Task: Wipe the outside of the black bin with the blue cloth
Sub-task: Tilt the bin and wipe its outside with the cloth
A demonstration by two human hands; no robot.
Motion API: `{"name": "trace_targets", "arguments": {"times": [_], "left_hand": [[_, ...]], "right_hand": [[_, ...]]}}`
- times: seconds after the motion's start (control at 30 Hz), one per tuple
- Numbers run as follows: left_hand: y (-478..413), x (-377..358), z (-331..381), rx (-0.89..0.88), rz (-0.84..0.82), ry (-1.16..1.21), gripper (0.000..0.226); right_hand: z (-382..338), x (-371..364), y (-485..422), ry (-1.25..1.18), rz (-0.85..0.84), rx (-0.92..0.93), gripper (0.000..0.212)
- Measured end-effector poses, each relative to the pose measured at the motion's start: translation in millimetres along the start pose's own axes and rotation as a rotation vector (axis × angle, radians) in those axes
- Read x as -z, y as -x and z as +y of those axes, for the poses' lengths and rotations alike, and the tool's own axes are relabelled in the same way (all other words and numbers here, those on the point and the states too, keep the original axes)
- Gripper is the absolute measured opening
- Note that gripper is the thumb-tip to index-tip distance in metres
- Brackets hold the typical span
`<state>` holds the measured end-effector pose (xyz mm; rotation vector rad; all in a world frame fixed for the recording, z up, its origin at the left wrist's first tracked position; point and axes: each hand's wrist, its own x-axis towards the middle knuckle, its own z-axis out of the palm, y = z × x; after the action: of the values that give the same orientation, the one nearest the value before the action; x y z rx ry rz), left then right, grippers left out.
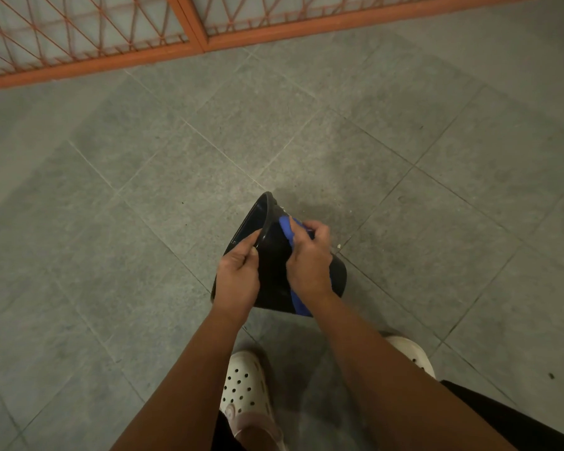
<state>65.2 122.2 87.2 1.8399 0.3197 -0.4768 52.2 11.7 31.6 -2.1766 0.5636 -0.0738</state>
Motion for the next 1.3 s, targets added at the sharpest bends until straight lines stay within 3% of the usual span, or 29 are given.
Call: {"name": "trace_targets", "arguments": {"times": [0.2,0.4,0.63,0.87,1.13,1.3], "left_hand": [[-2,0,1,0.004,-0.014,0.047,0.043],[2,-3,0,-0.002,0.004,0.051,0.041],[2,1,-1,0.018,0.0,0.103,0.039],[4,0,-3,-0.009,0.012,0.127,0.038],[2,0,-1,0.006,-0.004,0.253,0.031],[2,-1,5,0.088,0.031,0.126,0.032]], "right_hand": [[-18,-2,21,-0.063,0.058,0.196,0.046],[-11,-1,2,-0.001,0.05,0.154,0.054],[7,-5,24,-0.022,0.076,0.431,0.054],[-13,-3,-5,-0.083,0.014,0.112,0.051],[12,-3,17,-0.094,0.038,0.385,0.052],[11,-3,13,-0.152,0.047,0.077,0.044]]}}
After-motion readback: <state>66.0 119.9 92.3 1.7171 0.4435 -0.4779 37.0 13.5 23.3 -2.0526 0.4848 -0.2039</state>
